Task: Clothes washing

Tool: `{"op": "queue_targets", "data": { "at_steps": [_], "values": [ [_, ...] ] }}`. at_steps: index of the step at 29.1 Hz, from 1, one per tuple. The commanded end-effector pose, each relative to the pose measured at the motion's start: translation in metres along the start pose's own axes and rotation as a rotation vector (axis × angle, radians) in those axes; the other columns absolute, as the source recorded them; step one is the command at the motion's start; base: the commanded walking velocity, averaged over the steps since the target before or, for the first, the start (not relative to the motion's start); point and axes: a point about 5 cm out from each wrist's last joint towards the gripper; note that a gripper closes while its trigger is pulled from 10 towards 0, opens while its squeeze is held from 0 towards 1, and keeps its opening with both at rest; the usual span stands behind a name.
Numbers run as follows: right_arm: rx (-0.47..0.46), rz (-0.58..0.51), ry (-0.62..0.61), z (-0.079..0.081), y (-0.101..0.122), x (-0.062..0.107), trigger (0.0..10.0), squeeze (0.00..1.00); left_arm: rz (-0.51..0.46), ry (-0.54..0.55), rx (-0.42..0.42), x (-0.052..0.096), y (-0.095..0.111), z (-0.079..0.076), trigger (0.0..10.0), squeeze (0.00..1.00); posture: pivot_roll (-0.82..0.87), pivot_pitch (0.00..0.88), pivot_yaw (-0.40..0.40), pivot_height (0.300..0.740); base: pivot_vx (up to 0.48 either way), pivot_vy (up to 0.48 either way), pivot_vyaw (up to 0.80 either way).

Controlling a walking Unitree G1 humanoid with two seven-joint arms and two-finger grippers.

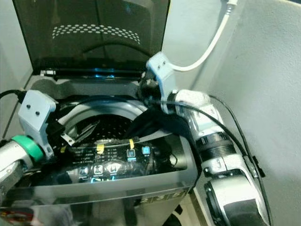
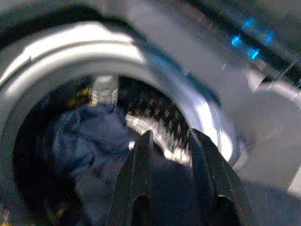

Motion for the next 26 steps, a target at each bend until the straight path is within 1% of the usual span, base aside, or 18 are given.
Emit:
{"op": "queue_targets", "data": {
  "at_steps": [1,3,5,6,7,9,12,15,18,20,21,22,23,24,25,26],
  "values": [
    [0.02,0.02,0.004,-0.001,0.0,0.007,10.0,1.0,-0.036,-0.035,0.017,0.0,0.004,-0.005,10.0,0.0,0.08,0.044,-0.018,0.74,0.0,0.0,0.0],
    [0.019,0.066,-0.03,-0.004,-0.009,0.018,10.0,1.0,-0.028,-0.06,0.021,-0.003,0.001,-0.009,10.0,0.0,0.08,0.037,-0.012,0.74,0.0,0.0,0.0],
    [0.018,0.108,-0.053,-0.005,-0.016,0.027,10.0,1.0,-0.051,-0.085,0.072,-0.005,0.003,-0.012,10.0,0.0,0.07,0.051,0.001,0.74,0.0,0.0,0.0],
    [0.015,0.124,-0.068,-0.006,-0.019,0.031,10.0,1.0,-0.055,-0.093,0.081,-0.005,0.003,-0.013,10.0,0.0,0.07,0.052,0.005,0.74,0.0,0.0,0.0],
    [0.015,0.124,-0.068,-0.006,-0.019,0.031,10.0,1.0,-0.055,-0.093,0.081,-0.005,0.003,-0.013,10.0,0.0,0.07,0.052,0.005,0.74,0.0,0.0,0.0],
    [0.008,0.139,-0.101,-0.009,-0.022,0.038,10.0,1.0,-0.064,-0.098,0.093,-0.005,0.004,-0.013,10.0,0.0,0.07,0.051,0.012,0.74,0.0,0.0,0.0],
    [0.003,0.151,-0.136,-0.013,-0.022,0.048,10.0,1.0,-0.099,-0.105,0.155,-0.002,0.006,-0.013,10.0,0.0,0.07,0.048,0.017,0.74,0.0,0.0,0.0],
    [0.003,0.171,-0.132,-0.014,-0.023,0.055,10.0,1.0,-0.112,-0.136,0.188,0.002,0.005,-0.014,10.0,0.0,0.07,0.042,0.017,0.74,0.0,0.0,0.0],
    [-0.007,0.195,-0.124,-0.014,-0.026,0.056,10.0,1.0,-0.108,-0.142,0.186,0.003,0.005,-0.013,10.0,0.0,0.08,0.039,0.01,0.74,0.0,0.0,0.0],
    [-0.017,0.22,-0.111,-0.009,-0.032,0.052,10.0,1.0,-0.103,-0.129,0.171,0.005,0.005,-0.01,10.0,0.0,0.08,0.038,0.002,0.74,0.0,0.0,0.0],
    [-0.068,0.212,-0.079,-0.002,-0.035,0.045,10.0,1.0,-0.1,-0.121,0.17,0.006,0.005,-0.009,10.0,0.0,0.09,0.038,-0.011,0.74,0.0,0.0,0.0],
    [-0.083,0.208,-0.072,0.0,-0.035,0.044,10.0,1.0,-0.1,-0.12,0.172,0.006,0.005,-0.009,10.0,0.0,0.09,0.038,-0.011,0.74,0.0,0.0,0.0],
    [-0.103,0.215,-0.081,0.003,-0.039,0.039,10.0,0.24,-0.097,-0.118,0.17,0.008,0.005,-0.01,10.0,0.0,0.1,0.04,-0.019,0.74,0.0,0.0,0.0],
    [-0.115,0.228,-0.1,0.005,-0.043,0.034,10.0,0.0,-0.093,-0.115,0.171,0.009,0.004,-0.011,10.0,0.0,0.1,0.04,-0.019,0.74,0.0,0.0,0.0],
    [-0.129,0.236,-0.12,0.006,-0.047,0.029,10.0,0.0,-0.089,-0.112,0.17,0.01,0.004,-0.011,10.0,0.0,0.1,0.04,-0.019,0.74,0.0,0.0,0.0],
    [-0.129,0.236,-0.12,0.006,-0.047,0.029,10.0,0.0,-0.089,-0.112,0.17,0.01,0.004,-0.011,10.0,0.0,0.1,0.04,-0.019,0.74,0.0,0.0,0.0]
  ]
}}
Point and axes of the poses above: a point about 5 cm out from each wrist's last joint towards the gripper, its own x axis pointing back from the gripper into the wrist, its own y axis along the axis of the wrist's last joint, z = x × y
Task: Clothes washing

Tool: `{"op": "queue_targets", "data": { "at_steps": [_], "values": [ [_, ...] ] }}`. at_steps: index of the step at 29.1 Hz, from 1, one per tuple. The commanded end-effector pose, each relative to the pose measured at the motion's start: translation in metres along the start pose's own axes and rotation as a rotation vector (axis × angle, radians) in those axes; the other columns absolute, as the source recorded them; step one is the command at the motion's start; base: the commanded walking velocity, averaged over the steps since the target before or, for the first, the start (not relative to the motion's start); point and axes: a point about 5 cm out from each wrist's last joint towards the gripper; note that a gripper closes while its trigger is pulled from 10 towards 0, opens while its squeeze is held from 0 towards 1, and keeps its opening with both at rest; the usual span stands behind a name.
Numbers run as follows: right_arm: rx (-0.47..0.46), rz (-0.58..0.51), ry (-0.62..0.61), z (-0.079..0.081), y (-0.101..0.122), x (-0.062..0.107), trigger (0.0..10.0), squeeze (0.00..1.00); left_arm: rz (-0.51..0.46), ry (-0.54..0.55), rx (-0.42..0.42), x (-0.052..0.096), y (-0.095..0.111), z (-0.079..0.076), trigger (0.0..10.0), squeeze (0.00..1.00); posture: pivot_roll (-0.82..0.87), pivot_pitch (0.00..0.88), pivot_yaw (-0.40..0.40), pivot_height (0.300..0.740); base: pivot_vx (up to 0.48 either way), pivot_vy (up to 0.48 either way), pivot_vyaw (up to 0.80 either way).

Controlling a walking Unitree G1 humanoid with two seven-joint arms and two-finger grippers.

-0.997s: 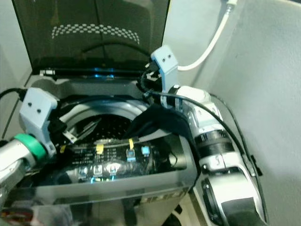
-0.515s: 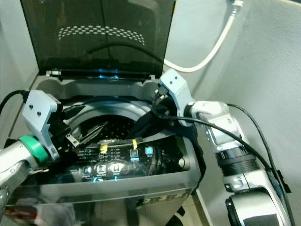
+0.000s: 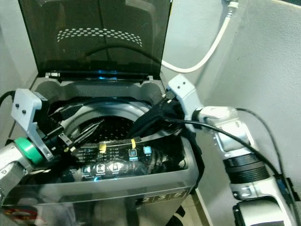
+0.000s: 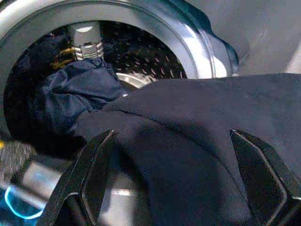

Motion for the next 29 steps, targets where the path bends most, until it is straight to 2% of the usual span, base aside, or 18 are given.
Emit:
{"op": "queue_targets", "data": {
  "at_steps": [1,7,10,11,18,19,20,21,29],
  "values": [
    [-0.049,0.047,-0.053,0.0,-0.015,-0.011,10.0,0.0,0.011,-0.012,0.001,0.003,0.0,-0.005,10.0,0.0,0.11,0.046,-0.026,0.74,0.0,0.0,0.0],
    [-0.031,0.028,-0.111,-0.001,-0.018,-0.024,10.0,0.0,0.031,-0.023,-0.018,0.004,-0.002,-0.006,10.0,0.0,0.11,0.048,-0.028,0.74,0.0,0.0,0.0],
    [0.019,0.028,-0.15,-0.003,-0.017,-0.027,10.0,0.0,0.042,-0.025,-0.025,0.005,-0.002,-0.006,10.0,0.0,0.12,0.051,-0.028,0.74,0.0,0.0,0.0],
    [0.062,0.027,-0.177,-0.004,-0.015,-0.029,10.0,0.0,0.048,-0.027,-0.027,0.006,-0.003,-0.007,10.0,0.0,0.12,0.05,-0.03,0.74,0.0,0.0,0.0],
    [0.136,0.041,-0.205,-0.004,-0.015,-0.034,10.0,0.0,0.057,-0.025,-0.03,0.008,-0.003,-0.007,10.0,0.0,0.12,0.049,-0.032,0.74,0.0,0.0,0.0],
    [0.125,0.029,-0.191,-0.002,-0.014,-0.036,3.7,0.0,0.058,-0.024,-0.03,0.008,-0.004,-0.008,10.0,0.0,0.13,0.048,-0.044,0.74,0.0,0.0,0.0],
    [0.125,0.029,-0.191,-0.002,-0.014,-0.036,3.7,0.0,0.058,-0.024,-0.03,0.008,-0.004,-0.008,10.0,0.0,0.13,0.048,-0.044,0.74,0.0,0.0,0.0],
    [0.111,0.013,-0.173,-0.001,-0.012,-0.037,0.0,0.0,0.059,-0.021,-0.03,0.008,-0.004,-0.008,10.0,0.0,0.13,0.048,-0.044,0.74,0.0,0.0,0.0],
    [0.108,-0.018,-0.161,0.001,-0.006,-0.039,0.0,0.0,0.065,-0.011,-0.034,0.01,-0.006,-0.008,10.0,0.0,0.13,0.047,-0.048,0.74,0.0,0.0,0.0]
  ]
}}
Point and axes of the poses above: a point about 5 cm out from each wrist's last joint towards the gripper, its own x axis pointing back from the gripper into the wrist, its own y axis along the axis of the wrist's last joint, z = x × y
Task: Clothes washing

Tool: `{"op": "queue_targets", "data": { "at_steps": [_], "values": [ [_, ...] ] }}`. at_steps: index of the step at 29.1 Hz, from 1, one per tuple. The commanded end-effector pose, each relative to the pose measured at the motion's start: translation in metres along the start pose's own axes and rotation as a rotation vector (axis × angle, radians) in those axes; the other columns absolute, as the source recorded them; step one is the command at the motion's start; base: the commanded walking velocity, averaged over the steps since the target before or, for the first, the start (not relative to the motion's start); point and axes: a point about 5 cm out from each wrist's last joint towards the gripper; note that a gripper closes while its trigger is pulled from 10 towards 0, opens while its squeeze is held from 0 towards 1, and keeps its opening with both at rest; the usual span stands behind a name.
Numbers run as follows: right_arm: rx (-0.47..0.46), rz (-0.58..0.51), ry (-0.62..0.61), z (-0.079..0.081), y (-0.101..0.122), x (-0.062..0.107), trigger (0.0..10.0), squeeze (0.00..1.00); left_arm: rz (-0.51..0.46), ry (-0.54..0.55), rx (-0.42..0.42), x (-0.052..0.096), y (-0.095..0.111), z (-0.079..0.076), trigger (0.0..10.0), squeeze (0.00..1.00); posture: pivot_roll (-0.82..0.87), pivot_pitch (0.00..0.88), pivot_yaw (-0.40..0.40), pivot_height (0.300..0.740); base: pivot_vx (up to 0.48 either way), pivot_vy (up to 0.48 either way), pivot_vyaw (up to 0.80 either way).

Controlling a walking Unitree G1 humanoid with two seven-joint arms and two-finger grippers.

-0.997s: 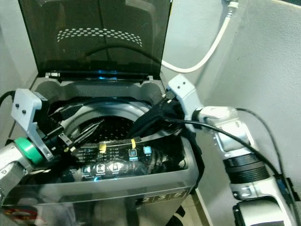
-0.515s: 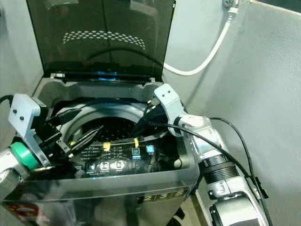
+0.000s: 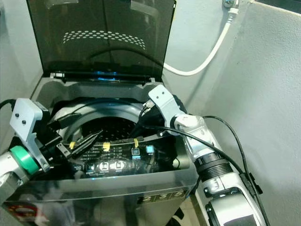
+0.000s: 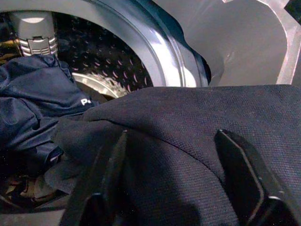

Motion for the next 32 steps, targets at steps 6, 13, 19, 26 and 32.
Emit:
{"op": "queue_targets", "data": {
  "at_steps": [6,13,19,26,32],
  "values": [
    [-0.027,-0.049,0.007,-0.002,0.01,-0.002,0.0,0.0,0.008,-0.001,-0.022,0.002,0.001,-0.002,10.0,0.0,0.13,0.059,-0.051,0.74,0.0,0.0,0.0],
    [-0.058,-0.102,0.025,-0.001,0.021,-0.005,0.0,0.0,0.013,0.003,-0.027,0.003,0.001,-0.002,10.0,0.0,0.14,0.059,-0.05,0.74,0.0,0.0,0.0],
    [-0.068,-0.132,0.059,0.005,0.028,-0.009,0.0,0.0,0.017,0.007,-0.034,0.003,0.001,-0.001,10.0,0.0,0.15,0.06,-0.05,0.74,0.0,0.0,0.0],
    [-0.256,-0.306,0.243,0.025,0.064,-0.005,0.0,0.0,0.02,0.012,-0.039,0.004,0.001,-0.001,10.0,0.0,0.15,0.06,-0.05,0.74,0.0,0.0,0.0],
    [-0.78,-1.056,0.792,0.01,0.189,0.084,0.0,0.0,0.013,0.01,-0.039,0.004,0.003,-0.002,10.0,0.0,0.15,0.065,-0.047,0.74,0.0,0.0,0.0]
  ]
}}
Point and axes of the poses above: a point about 5 cm out from each wrist's last joint towards the gripper, its own x axis pointing back from the gripper into the wrist, its own y axis along the axis of the wrist's last joint, z = x × y
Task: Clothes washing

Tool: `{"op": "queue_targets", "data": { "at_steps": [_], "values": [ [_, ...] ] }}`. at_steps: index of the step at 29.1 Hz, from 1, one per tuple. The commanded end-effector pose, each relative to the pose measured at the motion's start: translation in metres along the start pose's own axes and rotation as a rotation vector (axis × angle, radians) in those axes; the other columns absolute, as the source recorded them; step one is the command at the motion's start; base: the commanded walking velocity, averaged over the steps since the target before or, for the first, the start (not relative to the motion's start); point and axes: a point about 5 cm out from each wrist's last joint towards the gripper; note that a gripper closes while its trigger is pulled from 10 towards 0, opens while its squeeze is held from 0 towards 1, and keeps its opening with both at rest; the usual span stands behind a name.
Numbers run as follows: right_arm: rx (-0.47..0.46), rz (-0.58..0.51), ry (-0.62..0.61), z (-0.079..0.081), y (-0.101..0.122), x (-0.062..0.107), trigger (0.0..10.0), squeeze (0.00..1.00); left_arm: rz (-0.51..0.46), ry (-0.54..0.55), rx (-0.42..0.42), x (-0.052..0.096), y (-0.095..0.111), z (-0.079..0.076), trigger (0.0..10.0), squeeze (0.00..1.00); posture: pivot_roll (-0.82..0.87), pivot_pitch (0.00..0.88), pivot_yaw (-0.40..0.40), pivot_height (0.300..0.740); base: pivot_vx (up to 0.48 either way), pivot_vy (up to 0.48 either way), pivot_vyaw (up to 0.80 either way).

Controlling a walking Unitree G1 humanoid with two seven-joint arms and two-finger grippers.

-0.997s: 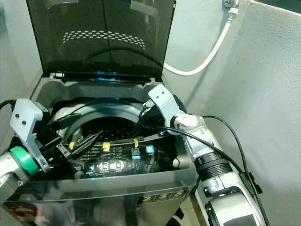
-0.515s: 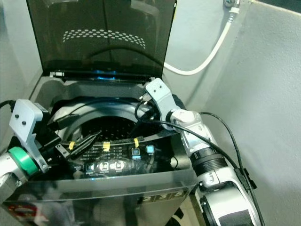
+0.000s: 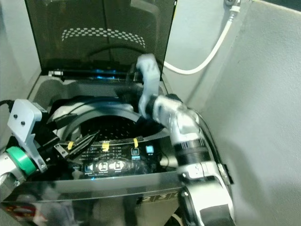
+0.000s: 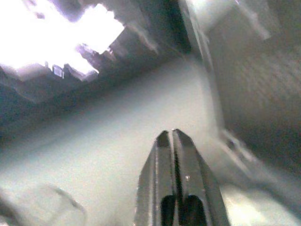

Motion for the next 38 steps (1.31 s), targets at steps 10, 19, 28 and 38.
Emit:
{"op": "queue_targets", "data": {
  "at_steps": [10,19,28,38],
  "values": [
    [0.636,0.397,-0.317,-0.041,-0.026,0.026,10.0,0.0,0.005,-0.029,0.002,-0.003,-0.001,-0.006,10.0,0.0,0.14,0.059,-0.04,0.74,0.0,0.0,0.0],
    [0.603,0.578,-0.723,-0.088,-0.024,0.106,10.0,1.0,0.017,-0.019,-0.004,0.002,-0.002,-0.005,10.0,0.0,0.15,0.07,-0.044,0.74,0.0,0.0,0.0],
    [0.509,0.713,-0.713,-0.078,-0.035,0.152,10.0,1.0,0.028,-0.045,0.014,0.0,-0.005,-0.006,10.0,0.0,0.14,0.077,-0.018,0.74,0.0,0.0,0.0],
    [0.597,0.81,-0.867,-0.084,-0.024,0.177,10.0,1.0,0.031,-0.059,0.021,-0.002,-0.007,-0.007,10.0,0.0,0.13,0.079,-0.007,0.74,0.0,0.0,0.0]
  ]
}}
Point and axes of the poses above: a point about 5 cm out from each wrist's last joint towards the gripper, its own x axis pointing back from the gripper into the wrist, its own y axis along the axis of the wrist's last joint, z = x × y
